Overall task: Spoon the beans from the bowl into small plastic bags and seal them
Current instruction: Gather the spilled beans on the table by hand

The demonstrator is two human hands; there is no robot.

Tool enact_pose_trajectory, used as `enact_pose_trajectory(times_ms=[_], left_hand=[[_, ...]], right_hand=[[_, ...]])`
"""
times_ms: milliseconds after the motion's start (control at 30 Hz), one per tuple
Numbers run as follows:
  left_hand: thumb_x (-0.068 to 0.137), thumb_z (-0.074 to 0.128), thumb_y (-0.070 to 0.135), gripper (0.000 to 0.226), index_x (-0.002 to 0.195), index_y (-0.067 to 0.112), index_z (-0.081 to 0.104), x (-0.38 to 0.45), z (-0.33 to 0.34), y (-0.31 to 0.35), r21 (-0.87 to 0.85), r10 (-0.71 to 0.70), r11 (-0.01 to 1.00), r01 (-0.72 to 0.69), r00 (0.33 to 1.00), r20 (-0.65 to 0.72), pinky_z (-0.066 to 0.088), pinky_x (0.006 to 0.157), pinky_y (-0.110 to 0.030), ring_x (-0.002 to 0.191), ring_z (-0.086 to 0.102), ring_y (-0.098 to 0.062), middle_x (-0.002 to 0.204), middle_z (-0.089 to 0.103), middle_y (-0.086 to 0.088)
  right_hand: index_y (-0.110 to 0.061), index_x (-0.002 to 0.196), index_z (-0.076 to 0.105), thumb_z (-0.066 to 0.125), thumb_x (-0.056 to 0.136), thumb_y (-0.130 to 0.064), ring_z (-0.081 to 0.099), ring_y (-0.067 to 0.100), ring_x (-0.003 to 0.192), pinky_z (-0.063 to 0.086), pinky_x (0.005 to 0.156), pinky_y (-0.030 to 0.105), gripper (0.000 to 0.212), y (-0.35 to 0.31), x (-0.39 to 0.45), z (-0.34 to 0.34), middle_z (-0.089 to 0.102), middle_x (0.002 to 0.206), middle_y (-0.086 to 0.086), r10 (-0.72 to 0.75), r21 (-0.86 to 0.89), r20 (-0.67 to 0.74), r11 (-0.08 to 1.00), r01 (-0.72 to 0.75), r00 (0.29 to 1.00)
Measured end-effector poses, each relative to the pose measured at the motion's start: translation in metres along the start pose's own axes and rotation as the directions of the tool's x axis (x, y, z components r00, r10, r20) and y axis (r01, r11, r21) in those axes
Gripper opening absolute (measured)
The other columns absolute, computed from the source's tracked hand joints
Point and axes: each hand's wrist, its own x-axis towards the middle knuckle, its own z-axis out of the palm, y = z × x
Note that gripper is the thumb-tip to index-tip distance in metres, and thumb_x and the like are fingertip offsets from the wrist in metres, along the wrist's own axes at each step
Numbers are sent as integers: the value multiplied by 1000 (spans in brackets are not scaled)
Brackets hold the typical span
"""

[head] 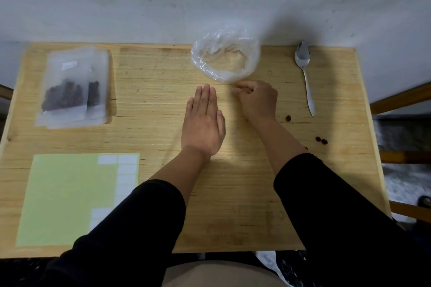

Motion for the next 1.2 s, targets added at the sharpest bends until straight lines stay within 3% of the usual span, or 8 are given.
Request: enact_pose_trajectory(times_ms=[367, 500, 600, 667, 767, 867, 1000, 1200], left_hand=[[93, 7, 33, 62, 149, 5, 7, 0, 0, -2, -3, 11, 1000, -11, 1000, -1, 0, 119, -36, 146, -4, -21, 158, 4, -10], [98, 17, 28, 57, 149, 4, 9, 1, -2, 0, 9, 9, 1000, -9, 1000, 1, 2, 119, -36, 146, -2, -23, 158, 5, -11], [99, 19, 27, 56, 149, 5, 6, 3, -2, 0, 17, -4, 1000, 4, 1000, 22, -1, 119, -36, 146, -5, -21, 158, 1, -10], [99, 21, 26, 56, 149, 4, 7, 4, -3, -1, 6, 7, 1000, -7, 1000, 30, -1, 119, -37, 146, -4, -22, 158, 3, -10], [99, 25, 23, 56, 148, 1, 10, 2, -5, -2, -45, 73, 996, -71, 997, 40, 1, 118, -39, 146, -1, -26, 158, 7, -13], [96, 21, 24, 57, 146, -2, 16, -5, -5, -1, -59, 192, 980, -190, 981, 40, 7, 117, -42, 145, 8, -31, 155, 16, -18], [91, 12, 31, 65, 146, -2, 18, -23, 2, 27, -108, 343, 937, -332, 933, 108, 5, 117, -38, 144, 12, -31, 154, 18, -19], [100, 26, 26, 57, 149, 3, 9, -37, 19, 51, -71, 402, 915, -396, 906, 132, -3, 117, -38, 146, 2, -25, 158, 7, -14]], right_hand=[[-12, 90, 66, 60, 84, -15, 57, 18, 92, 42, 82, 28, 9, 5, -8, 10, 63, 100, 5, -22, -131, 25, 991, 25, 999], [-14, 87, 59, 56, 88, -14, 48, 7, 66, 40, 66, 22, 3, 0, -26, 5, 52, 73, -6, 137, 246, 31, 959, -141, 990], [-15, 74, 53, 50, 92, -10, 41, 8, 55, 37, 55, 20, 19, -2, -49, 1, 47, 62, -2, 302, 610, 120, 729, -310, 946], [-10, 69, 52, 46, 92, -4, 44, 11, 58, 38, 57, 23, 25, -4, -67, -2, 48, 62, 3, 368, 834, 194, 426, -350, 909], [-3, 74, 54, 38, 92, 3, 49, 15, 65, 41, 60, 24, 25, -1, -94, -11, 53, 72, 9, 404, 932, 238, 160, -324, 883], [-3, 80, 60, 39, 92, 0, 49, 13, 63, 40, 59, 23, 24, 10, -118, -21, 55, 73, 8, 453, 927, 168, 230, -297, 876], [-10, 98, 70, 51, 91, -13, 48, 6, 63, 40, 55, 17, 21, 30, -141, -28, 55, 69, -6, 547, 783, -43, 539, -312, 836], [-14, 105, 71, 63, 87, -19, 58, 4, 99, 40, 77, 5, 20, 52, -145, -45, 68, 101, -6, 533, 465, -353, 813, -350, 769]])
